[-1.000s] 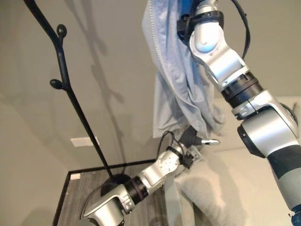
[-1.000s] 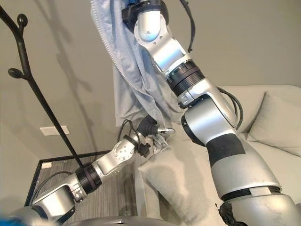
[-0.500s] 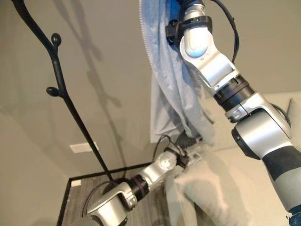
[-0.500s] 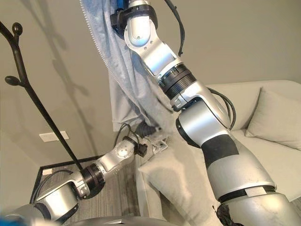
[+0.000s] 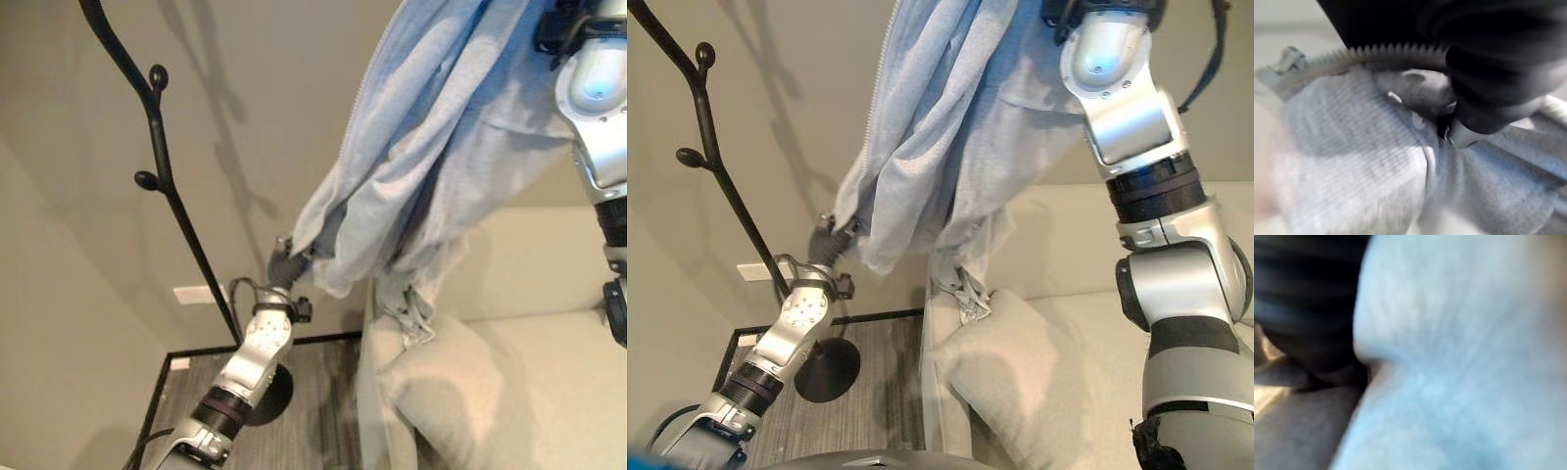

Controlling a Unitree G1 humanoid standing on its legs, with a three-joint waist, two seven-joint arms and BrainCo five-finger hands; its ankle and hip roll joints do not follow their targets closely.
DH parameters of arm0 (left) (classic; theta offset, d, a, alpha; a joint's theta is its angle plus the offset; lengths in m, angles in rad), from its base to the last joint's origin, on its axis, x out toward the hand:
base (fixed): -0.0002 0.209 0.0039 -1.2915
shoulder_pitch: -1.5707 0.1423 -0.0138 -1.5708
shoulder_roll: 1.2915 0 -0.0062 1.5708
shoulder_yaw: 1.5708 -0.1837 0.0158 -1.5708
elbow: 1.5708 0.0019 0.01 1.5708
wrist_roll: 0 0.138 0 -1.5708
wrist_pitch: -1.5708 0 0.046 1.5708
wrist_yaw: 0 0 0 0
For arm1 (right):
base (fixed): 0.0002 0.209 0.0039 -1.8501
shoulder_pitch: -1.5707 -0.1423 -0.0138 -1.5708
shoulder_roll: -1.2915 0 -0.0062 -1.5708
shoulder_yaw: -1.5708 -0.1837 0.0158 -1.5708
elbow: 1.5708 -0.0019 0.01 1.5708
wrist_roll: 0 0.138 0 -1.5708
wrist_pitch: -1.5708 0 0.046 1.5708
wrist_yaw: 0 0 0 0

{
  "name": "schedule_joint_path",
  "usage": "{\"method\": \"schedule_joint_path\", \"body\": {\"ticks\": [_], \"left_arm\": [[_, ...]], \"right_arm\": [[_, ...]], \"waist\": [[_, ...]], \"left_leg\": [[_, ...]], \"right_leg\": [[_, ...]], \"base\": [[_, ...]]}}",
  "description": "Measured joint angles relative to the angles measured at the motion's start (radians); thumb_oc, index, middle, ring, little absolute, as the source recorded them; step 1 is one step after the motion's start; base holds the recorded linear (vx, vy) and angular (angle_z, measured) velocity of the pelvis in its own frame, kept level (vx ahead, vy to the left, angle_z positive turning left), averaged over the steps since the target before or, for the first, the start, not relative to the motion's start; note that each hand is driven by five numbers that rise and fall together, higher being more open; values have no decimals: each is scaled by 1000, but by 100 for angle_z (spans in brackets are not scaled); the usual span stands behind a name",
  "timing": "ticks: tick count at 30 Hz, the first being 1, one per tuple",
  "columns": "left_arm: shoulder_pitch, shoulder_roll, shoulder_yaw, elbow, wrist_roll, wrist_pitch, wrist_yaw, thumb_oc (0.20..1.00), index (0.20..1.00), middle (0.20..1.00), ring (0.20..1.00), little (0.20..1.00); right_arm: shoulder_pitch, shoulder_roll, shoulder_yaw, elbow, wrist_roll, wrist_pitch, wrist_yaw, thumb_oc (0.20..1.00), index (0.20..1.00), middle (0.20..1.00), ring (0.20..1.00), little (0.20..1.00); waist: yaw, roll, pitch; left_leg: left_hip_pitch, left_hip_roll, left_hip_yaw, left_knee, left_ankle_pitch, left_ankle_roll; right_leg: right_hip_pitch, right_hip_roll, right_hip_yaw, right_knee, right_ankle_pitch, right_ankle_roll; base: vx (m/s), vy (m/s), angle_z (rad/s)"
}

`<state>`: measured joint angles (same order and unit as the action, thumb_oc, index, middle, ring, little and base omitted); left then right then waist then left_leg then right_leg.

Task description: Hang the clothes on the sofa on the clothes rack.

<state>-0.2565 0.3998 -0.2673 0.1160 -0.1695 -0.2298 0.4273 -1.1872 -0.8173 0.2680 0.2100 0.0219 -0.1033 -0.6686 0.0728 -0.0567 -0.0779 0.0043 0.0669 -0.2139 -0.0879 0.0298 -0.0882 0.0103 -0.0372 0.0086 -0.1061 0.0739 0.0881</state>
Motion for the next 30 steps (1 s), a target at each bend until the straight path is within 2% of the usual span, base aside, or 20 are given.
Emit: {"method": "schedule_joint_path", "body": {"ticks": [3,7,14,18,20,21,24,26,29,30], "left_arm": [[7,39,102,-47,66,0,39,200,200,200,200,200],[-23,118,228,-107,222,18,112,200,200,200,200,200],[-195,227,295,-71,346,38,202,200,200,200,200,200],[-299,342,287,-9,444,45,248,200,200,200,200,200],[-333,373,281,4,466,45,268,200,200,200,200,200],[-383,424,272,37,500,45,286,200,200,200,200,200],[-456,505,251,70,513,52,308,200,200,200,200,200],[-543,596,195,136,544,66,322,200,200,200,200,200],[-620,645,177,163,546,68,341,200,200,200,200,200],[-665,723,101,227,545,66,354,200,200,200,200,200]], "right_arm": [[66,-24,-39,-42,-60,0,3,200,200,200,200,200],[162,-33,-65,-83,-110,-11,48,200,200,200,200,200],[171,-74,-63,-125,-179,-44,135,200,200,200,200,200],[170,-115,-60,-126,-242,-57,150,200,200,200,200,200],[169,-129,-58,-125,-262,-59,152,200,200,200,200,200],[168,-140,-47,-125,-285,-61,153,200,200,200,200,200],[162,-157,-12,-121,-305,-61,154,200,200,200,200,200],[121,-162,43,-90,-328,-59,153,200,200,200,200,200],[81,-170,80,-67,-330,-60,152,200,200,200,200,200],[22,-170,157,0,-326,-62,140,200,200,200,200,200]], "waist": [[0,7,4],[-3,5,6],[10,3,9],[9,2,10],[10,2,10],[8,2,10],[7,1,10],[3,1,9],[13,0,8],[15,-1,7]], "left_leg": [[3,0,0,-2,-3,5],[6,2,-1,-1,-4,4],[6,0,-1,-4,1,-2],[9,0,0,-5,0,-3],[9,1,0,-6,0,-3],[6,1,-2,-9,-6,-10],[9,2,-6,-7,-6,-11],[7,4,-13,-9,-9,-6],[4,2,-22,-4,-3,-10],[5,3,-22,-3,-4,-11]], "right_leg": [[3,-1,0,0,-1,0],[3,1,-1,0,-1,0],[0,-1,-1,0,-3,2],[2,-1,-1,0,-4,2],[3,-1,-2,0,-4,2],[7,0,-3,0,-6,2],[11,1,-7,0,-7,1],[14,2,-15,0,-8,0],[16,0,-26,1,-9,0],[18,0,-29,2,-10,-1]], "base": [[20,-3,0],[10,0,0],[0,0,0],[11,3,0],[-6,21,1],[53,22,2],[12,56,4],[30,31,10],[16,49,10],[-30,71,5]]}}
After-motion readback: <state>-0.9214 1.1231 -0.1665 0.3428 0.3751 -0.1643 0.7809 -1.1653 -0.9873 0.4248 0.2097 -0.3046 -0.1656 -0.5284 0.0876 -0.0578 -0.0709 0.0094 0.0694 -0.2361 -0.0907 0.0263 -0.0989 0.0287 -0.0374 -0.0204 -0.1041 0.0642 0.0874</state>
